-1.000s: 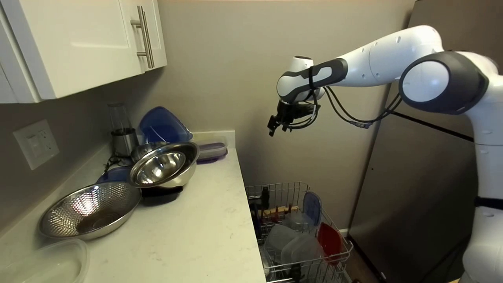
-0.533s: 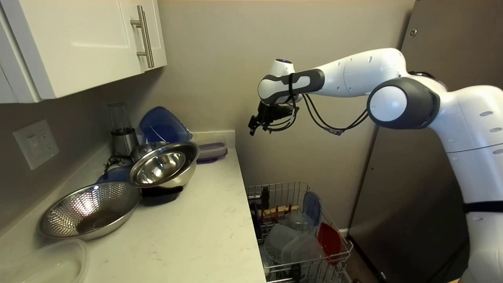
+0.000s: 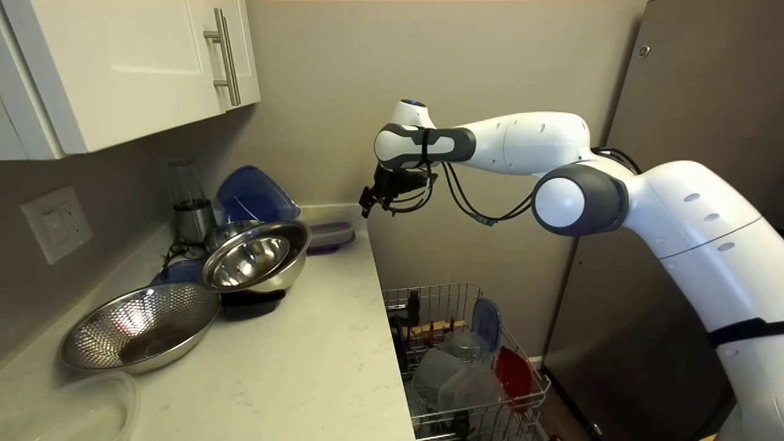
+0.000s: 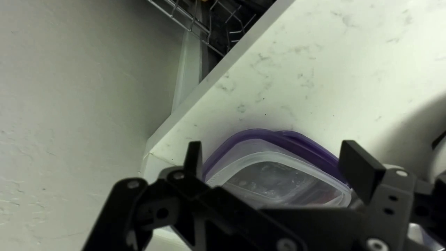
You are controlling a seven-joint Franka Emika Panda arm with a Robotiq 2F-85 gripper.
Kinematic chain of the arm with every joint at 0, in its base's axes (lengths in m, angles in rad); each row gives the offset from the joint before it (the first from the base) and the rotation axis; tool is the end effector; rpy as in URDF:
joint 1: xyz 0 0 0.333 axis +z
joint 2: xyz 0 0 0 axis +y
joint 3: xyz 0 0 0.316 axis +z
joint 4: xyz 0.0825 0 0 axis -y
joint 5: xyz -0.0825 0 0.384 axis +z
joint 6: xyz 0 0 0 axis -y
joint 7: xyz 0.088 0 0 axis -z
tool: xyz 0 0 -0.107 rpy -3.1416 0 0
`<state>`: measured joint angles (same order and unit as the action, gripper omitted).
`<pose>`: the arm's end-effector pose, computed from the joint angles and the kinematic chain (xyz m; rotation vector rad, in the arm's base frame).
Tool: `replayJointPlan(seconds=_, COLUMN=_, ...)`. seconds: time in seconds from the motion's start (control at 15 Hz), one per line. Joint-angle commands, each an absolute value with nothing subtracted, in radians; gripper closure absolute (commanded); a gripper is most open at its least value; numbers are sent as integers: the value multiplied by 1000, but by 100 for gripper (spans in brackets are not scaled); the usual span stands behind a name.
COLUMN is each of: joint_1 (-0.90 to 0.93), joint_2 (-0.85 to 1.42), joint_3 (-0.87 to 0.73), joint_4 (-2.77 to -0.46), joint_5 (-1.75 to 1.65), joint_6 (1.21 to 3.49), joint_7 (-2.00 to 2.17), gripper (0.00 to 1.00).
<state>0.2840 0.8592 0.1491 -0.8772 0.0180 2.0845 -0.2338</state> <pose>0.7500 0.2905 0.4283 -2.8172 -0.8551 -0.5102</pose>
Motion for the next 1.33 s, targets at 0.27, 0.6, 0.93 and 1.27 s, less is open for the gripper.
replayJointPlan(seconds=0.27, joint_1=287, joint_2=888, joint_3=149, joint_4=-830, joint_5=18, joint_6=2076, joint_7=-234, gripper=0)
replayJointPlan(seconds=0.6, joint_1=287, joint_2=888, joint_3=149, joint_4=-829, joint_5=18, joint_6=2076, joint_7=-234, gripper=0)
replayJointPlan(seconds=0.93, joint_1=257, joint_2=925, joint_3=226, joint_4=-795, joint_5=73, joint_6=2037, joint_7=-390, gripper=0)
replayJointPlan(seconds=1.27, joint_1=207, joint_2=946, joint_3=309, joint_4=-789, joint_5=154, joint_6=1956, joint_7=-544, gripper=0)
